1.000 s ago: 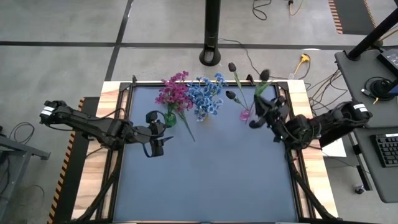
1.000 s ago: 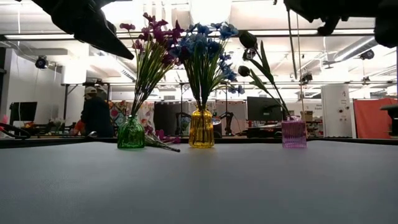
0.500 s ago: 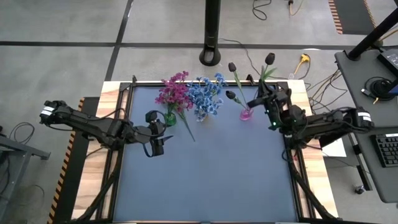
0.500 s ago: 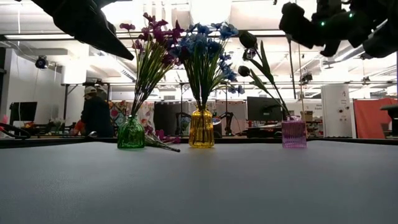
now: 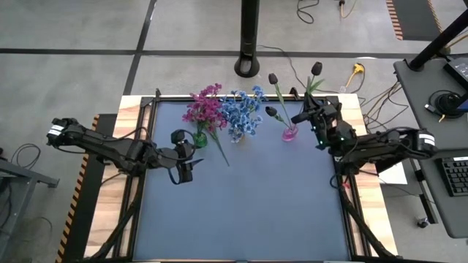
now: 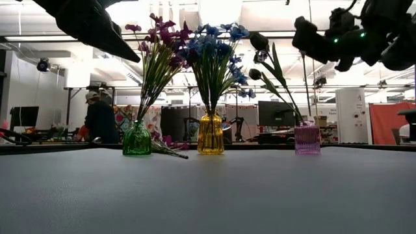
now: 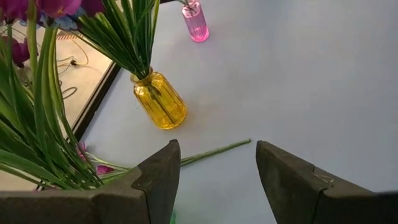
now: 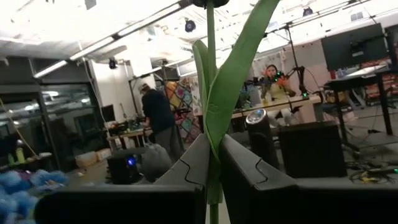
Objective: Sort flowers into vase by color
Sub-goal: Put the black flower into the purple flower vase
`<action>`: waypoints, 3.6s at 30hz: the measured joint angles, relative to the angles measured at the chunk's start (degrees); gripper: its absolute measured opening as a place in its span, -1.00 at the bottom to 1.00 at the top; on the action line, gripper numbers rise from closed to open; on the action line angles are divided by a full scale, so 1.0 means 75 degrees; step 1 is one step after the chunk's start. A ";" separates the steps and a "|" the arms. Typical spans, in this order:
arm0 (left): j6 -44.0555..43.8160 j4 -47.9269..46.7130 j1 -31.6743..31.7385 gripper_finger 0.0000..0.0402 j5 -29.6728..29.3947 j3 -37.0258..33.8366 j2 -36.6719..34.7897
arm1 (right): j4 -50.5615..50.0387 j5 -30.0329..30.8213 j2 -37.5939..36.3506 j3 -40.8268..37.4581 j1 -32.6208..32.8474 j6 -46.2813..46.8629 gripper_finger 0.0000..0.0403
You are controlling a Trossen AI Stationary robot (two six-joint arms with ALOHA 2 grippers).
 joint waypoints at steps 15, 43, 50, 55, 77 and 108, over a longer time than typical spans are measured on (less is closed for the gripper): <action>0.0080 0.0029 0.0000 -0.04 -0.0006 0.0003 0.0000 | 0.0306 -0.0297 0.0581 0.0001 -0.0558 0.0330 -0.89; 0.0188 0.0023 0.0000 -0.03 -0.0420 0.0003 0.0000 | -0.0127 -0.0902 0.0882 0.0040 -0.0573 0.0388 -0.89; 0.0175 0.0023 0.0000 -0.03 -0.0391 0.0003 0.0000 | -0.0216 -0.0902 0.0882 -0.0015 -0.0572 0.0378 -0.88; 0.0167 0.0023 0.0000 -0.04 -0.0388 0.0003 0.0000 | -0.0216 -0.0902 0.0882 -0.0107 -0.0559 0.0374 -0.77; 0.0160 0.0022 0.0000 -0.04 -0.0376 0.0003 0.0000 | -0.0216 -0.0443 0.0755 -0.0163 0.0225 -0.0364 -0.19; 0.0103 0.0020 0.0000 -0.03 -0.0367 0.0003 0.0000 | -0.4639 0.1774 0.0098 0.1707 0.1767 -0.0947 0.05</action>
